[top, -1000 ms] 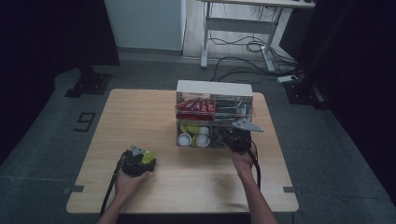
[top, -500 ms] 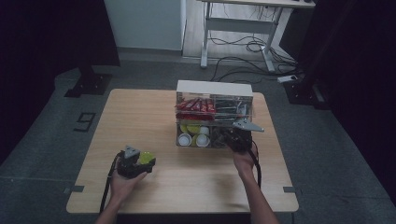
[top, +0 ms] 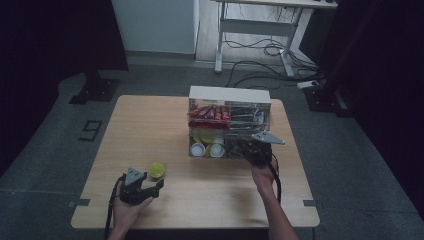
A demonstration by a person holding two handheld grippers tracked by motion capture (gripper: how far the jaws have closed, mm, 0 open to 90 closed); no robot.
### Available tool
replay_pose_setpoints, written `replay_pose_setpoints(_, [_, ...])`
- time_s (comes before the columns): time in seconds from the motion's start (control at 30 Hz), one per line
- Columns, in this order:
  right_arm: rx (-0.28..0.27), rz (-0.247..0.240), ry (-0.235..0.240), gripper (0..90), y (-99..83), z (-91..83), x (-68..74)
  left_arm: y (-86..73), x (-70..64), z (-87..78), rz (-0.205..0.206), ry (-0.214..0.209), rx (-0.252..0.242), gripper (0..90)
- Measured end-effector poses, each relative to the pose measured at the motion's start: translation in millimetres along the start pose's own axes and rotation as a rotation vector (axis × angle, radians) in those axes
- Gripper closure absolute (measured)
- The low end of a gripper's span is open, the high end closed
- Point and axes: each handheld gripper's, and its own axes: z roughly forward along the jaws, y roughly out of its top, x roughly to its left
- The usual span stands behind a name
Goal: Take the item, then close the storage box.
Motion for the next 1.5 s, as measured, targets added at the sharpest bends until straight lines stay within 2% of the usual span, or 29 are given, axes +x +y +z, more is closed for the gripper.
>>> replay_pose_setpoints(0.07, [0.003,0.004,0.0,88.3,-2.0,-0.8,-0.8,-0.3,0.4,-1.9,0.007,0.008,0.01,26.2])
replay_pose_setpoints(0.17, [0.002,0.01,0.001,88.3,-5.9,-1.6,-2.3,-0.7,0.8,-5.5,-0.007,0.005,0.0,26.6])
replay_pose_setpoints(0.5, [-0.005,0.037,0.005,88.2,-21.8,-8.0,-8.2,-1.8,-8.7,-18.7,0.014,-0.017,-0.004,26.5])
replay_pose_setpoints(0.73, [0.008,0.048,-0.009,88.2,-36.6,-13.9,-12.7,-4.5,-8.7,-17.4,0.013,-0.026,0.016,26.6])
replay_pose_setpoints(0.9, [0.017,0.06,-0.012,88.2,-45.8,-15.2,-14.0,-4.7,-8.9,-17.8,0.011,-0.03,0.012,26.6])
replay_pose_setpoints(1.5, [0.063,0.093,-0.016,88.2,-76.8,-9.4,-19.8,-10.7,-7.7,-11.4,0.002,-0.039,0.047,26.9])
